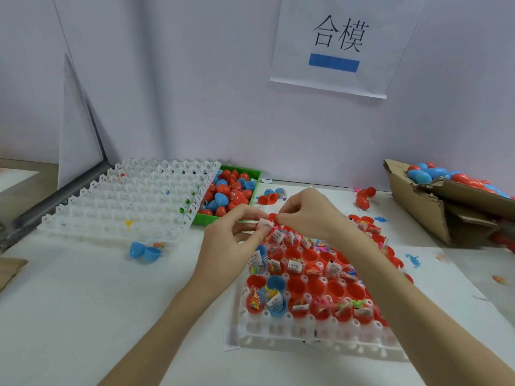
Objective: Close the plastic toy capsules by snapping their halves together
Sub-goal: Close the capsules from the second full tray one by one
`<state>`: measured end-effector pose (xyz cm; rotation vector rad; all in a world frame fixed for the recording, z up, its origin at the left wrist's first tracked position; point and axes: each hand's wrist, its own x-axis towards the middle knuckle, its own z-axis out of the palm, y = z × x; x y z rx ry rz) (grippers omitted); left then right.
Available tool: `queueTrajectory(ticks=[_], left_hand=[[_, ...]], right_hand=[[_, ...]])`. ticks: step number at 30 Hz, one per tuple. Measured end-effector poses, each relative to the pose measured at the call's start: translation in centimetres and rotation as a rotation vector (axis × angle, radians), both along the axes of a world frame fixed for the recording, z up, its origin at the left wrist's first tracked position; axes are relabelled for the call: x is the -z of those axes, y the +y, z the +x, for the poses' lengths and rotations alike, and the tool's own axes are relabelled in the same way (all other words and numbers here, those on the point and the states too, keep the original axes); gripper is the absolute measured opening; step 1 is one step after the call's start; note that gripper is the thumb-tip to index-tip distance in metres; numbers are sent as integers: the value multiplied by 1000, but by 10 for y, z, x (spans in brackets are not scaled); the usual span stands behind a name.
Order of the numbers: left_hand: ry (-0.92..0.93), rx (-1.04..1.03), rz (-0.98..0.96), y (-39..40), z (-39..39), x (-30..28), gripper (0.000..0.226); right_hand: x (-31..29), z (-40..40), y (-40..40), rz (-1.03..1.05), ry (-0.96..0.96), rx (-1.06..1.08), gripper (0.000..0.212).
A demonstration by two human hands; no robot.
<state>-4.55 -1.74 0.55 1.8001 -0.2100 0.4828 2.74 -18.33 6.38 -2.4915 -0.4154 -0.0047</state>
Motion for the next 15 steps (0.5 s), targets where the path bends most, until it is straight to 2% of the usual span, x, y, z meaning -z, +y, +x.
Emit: queueTrajectory(ticks=[3, 7, 9, 12, 15], left_hand=[[9, -3, -34, 0, -1, -1, 13], [100, 0, -143, 2, 0, -4, 13], [159, 2, -197, 3, 0, -5, 14], [252, 23, -261, 4, 1, -3, 15], [306, 70, -306, 4, 0, -5, 16]], right_hand=[[9, -18, -3, 130, -46, 49, 14], [27, -43, -3, 521, -36, 78, 9], [32, -50, -2, 646, -59, 44, 8], [35, -55, 0, 642, -103, 21, 9], [34, -57, 1, 634, -113, 53, 18]])
